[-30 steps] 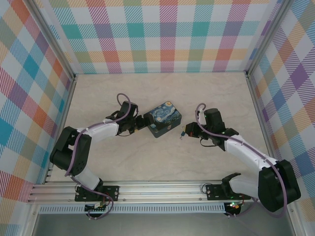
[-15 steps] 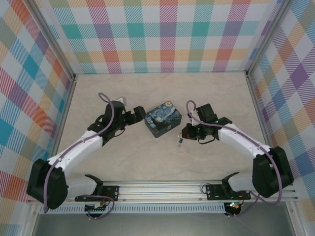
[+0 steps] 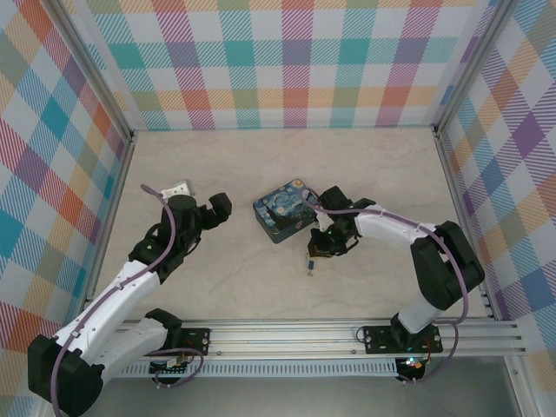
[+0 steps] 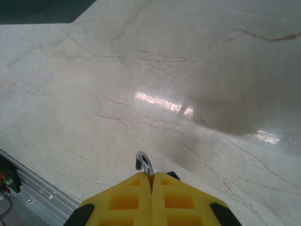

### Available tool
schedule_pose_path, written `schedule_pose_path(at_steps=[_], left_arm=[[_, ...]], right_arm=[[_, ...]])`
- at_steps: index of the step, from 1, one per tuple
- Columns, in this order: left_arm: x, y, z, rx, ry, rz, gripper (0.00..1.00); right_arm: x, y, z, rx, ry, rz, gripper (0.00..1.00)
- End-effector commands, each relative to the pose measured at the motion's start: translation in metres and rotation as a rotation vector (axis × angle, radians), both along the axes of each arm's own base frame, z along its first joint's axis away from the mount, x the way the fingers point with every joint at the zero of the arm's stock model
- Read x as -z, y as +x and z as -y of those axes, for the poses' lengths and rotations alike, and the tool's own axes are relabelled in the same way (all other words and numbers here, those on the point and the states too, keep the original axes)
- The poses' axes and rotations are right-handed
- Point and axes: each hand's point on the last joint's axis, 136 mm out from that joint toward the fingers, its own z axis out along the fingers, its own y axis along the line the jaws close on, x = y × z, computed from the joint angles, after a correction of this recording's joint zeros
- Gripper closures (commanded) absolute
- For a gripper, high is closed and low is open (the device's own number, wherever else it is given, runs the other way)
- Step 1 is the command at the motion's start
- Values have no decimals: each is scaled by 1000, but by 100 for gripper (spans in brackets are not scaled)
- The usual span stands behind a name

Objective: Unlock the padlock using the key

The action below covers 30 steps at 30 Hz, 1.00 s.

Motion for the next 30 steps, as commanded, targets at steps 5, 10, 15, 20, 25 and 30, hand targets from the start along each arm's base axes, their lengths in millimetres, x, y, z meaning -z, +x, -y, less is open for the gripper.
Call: schedule_pose_path(at_steps=[5, 10, 15, 20, 25, 30], left_arm=[[14, -4, -8, -14, 37, -37, 0], [16, -5, -9, -12, 41, -45, 0], [17, -6, -9, -15, 42, -50, 0], [17, -5, -9, -15, 43, -49, 0], [15, -5, -10, -19, 45, -48, 0], [15, -5, -12, -26, 56, -48, 0]], right_arm=[[11, -3, -3, -18, -33, -33, 100], [16, 0, -5, -16, -38, -27, 100], [22, 0, -5, -18, -50, -38, 100], [25, 2, -9, -19, -35, -38, 99], [25, 3, -10, -18, -35, -32, 95], [17, 7, -8, -13, -24, 14, 89]])
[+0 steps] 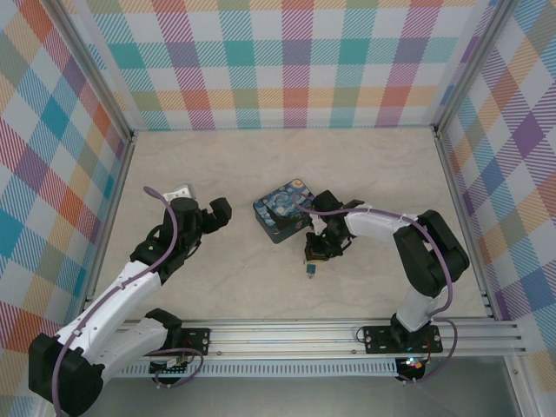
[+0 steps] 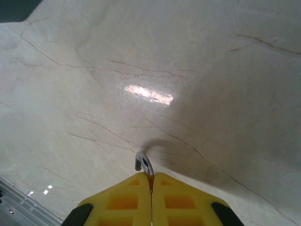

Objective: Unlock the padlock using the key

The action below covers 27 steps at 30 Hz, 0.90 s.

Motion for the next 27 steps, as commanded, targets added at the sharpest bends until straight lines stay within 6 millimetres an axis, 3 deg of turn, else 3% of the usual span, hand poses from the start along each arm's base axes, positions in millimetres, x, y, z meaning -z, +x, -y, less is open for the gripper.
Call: schedule_pose_path(at_steps=[1, 8, 18, 27], left_arm=[[3, -1, -10, -23, 37, -12, 0], [-1, -2, -13, -27, 63, -13, 0], [-10, -6, -30, -81, 129, -3, 0], [-23, -11, -43, -120, 170, 23, 0]], right_arm=[[-12, 6, -2, 1, 14, 57, 86], [-34, 17, 5, 12, 7, 177, 74], [-93, 43, 28, 83, -1, 510, 64], [-140, 50, 59, 183, 24, 800, 55]])
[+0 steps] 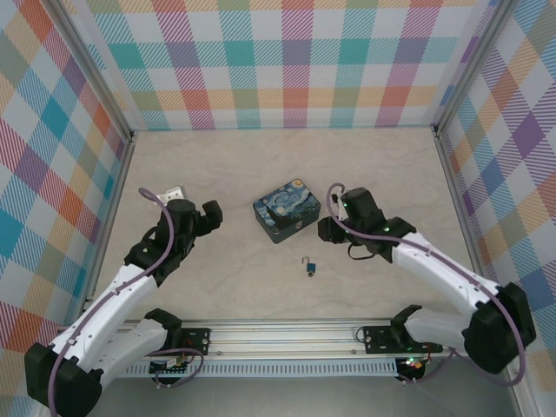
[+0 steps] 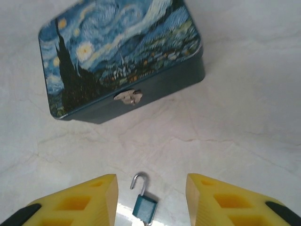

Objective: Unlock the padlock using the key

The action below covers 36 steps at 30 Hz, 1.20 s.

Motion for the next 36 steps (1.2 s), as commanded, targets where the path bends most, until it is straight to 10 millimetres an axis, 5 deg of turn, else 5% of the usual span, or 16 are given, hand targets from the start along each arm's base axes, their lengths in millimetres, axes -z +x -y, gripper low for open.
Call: schedule_pose_path(at_steps=[1, 7, 16, 20, 27, 36], left_arm=[[-20, 0, -13, -38, 35, 39, 0], [-24, -1, -20, -57, 66, 47, 0], [-27, -2, -34, -101, 152, 50, 0], [-24, 0, -45, -134, 238, 37, 0], [2, 15, -59, -118, 454, -9, 0], [44, 35, -60, -54, 466, -7, 0]], right_arm=[[-22, 10, 16, 60, 3, 165, 53], [-43, 9, 50, 165, 25, 342, 38], [-37, 7, 105, 327, -54, 458, 24], [-32, 11, 127, 412, -99, 491, 0], [-16, 21, 160, 513, -173, 511, 0], [-1, 42, 192, 590, -229, 601, 0]])
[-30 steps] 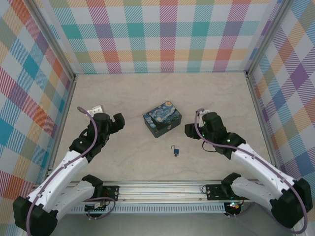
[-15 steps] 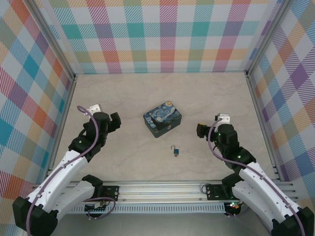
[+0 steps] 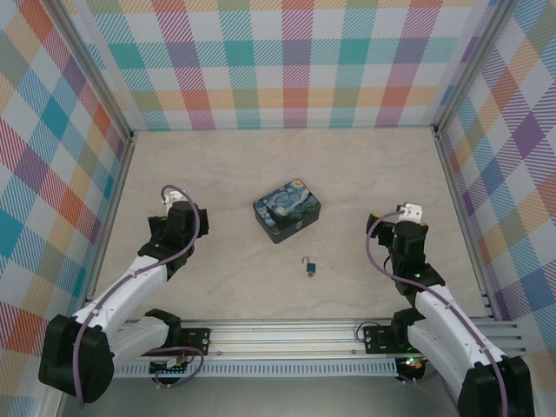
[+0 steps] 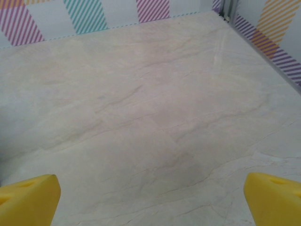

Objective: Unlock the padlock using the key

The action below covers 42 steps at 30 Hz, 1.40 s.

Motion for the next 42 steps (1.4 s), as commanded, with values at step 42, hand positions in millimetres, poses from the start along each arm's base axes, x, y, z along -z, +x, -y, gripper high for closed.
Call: schedule_pose_path(at_steps=[42], left_arm=[[56, 64, 23, 303, -121, 292, 0]], right_arm=[[45, 101, 5, -141, -4, 44, 0]])
